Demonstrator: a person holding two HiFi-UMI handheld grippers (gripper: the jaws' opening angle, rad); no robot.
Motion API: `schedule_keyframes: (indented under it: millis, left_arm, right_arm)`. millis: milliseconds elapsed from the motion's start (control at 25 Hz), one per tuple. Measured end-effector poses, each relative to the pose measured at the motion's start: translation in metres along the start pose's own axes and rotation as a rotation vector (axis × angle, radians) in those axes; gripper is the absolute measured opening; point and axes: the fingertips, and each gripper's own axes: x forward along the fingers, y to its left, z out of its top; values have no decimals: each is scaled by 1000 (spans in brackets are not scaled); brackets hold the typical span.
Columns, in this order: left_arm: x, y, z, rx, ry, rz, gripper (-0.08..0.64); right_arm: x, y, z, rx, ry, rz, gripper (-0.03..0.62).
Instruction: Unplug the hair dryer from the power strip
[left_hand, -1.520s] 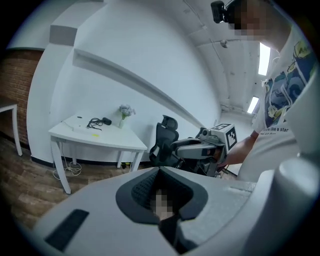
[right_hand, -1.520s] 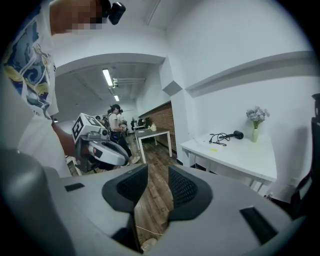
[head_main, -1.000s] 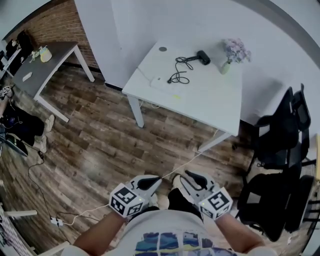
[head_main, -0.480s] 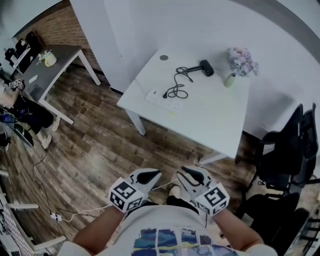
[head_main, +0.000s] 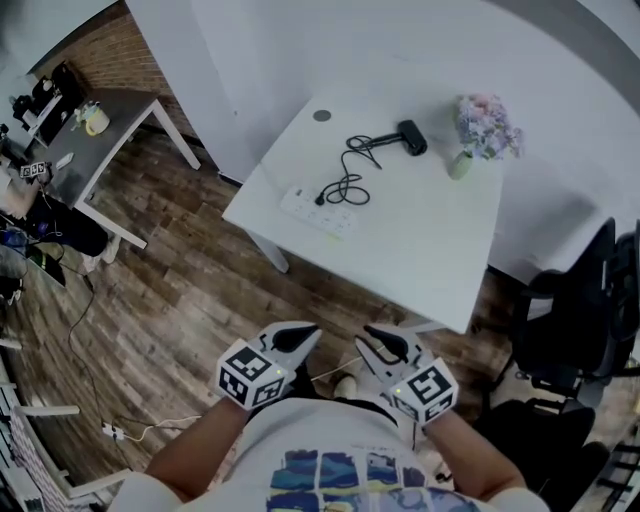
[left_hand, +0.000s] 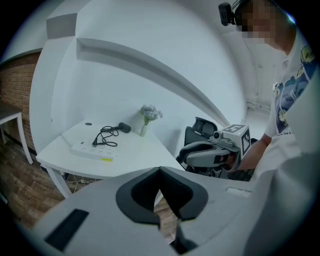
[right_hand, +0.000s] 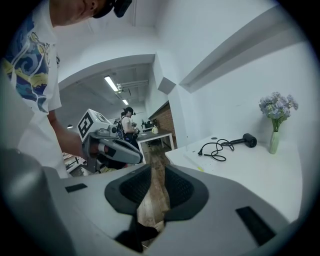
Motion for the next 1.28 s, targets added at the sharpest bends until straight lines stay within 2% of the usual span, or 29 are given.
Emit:
schedule_keyframes:
  millis: [240, 560, 960, 1280]
  left_arm:
    - [29, 52, 18, 28, -3, -49, 2]
    - [54, 138, 47, 64, 35, -123, 2]
    - [76, 237, 51, 82, 94, -152, 2]
    - [96, 289, 47, 117, 151, -188, 3]
  right_arm:
    - [34, -33, 17, -68, -39, -37, 84]
    - [94, -70, 50, -24, 8, -129, 87]
    - [182, -108, 64, 4, 69, -191, 92]
    - [235, -136, 64, 50, 90, -252, 92]
